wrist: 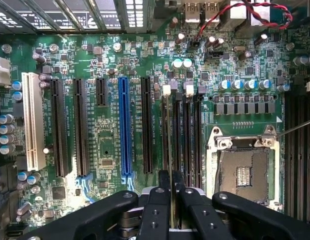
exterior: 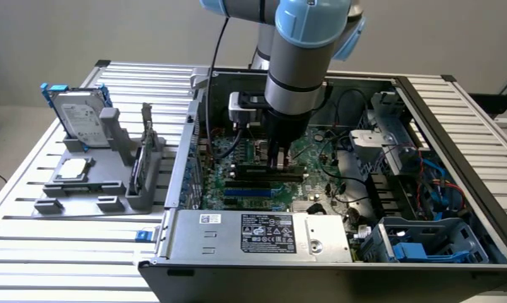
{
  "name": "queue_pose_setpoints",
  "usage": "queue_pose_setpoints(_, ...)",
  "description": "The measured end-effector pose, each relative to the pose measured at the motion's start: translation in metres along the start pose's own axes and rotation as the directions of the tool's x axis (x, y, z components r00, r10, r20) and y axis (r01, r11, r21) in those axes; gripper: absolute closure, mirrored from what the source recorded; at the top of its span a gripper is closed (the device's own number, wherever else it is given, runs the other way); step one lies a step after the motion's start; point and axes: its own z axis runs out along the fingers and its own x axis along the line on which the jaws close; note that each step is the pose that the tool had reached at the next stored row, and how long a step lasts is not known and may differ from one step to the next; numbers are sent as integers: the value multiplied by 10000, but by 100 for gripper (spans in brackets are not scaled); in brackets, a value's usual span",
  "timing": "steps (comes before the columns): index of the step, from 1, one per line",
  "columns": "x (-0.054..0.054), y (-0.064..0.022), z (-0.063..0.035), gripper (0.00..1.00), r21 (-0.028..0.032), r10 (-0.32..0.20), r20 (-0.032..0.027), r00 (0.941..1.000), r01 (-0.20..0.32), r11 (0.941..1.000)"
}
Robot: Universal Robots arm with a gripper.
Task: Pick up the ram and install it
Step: 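Insert the ram into the slot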
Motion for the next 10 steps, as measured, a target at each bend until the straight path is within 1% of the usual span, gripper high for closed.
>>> queue_pose_setpoints(10, 0, -3, 11, 86, 1, -1, 3, 10000, 1, 10000)
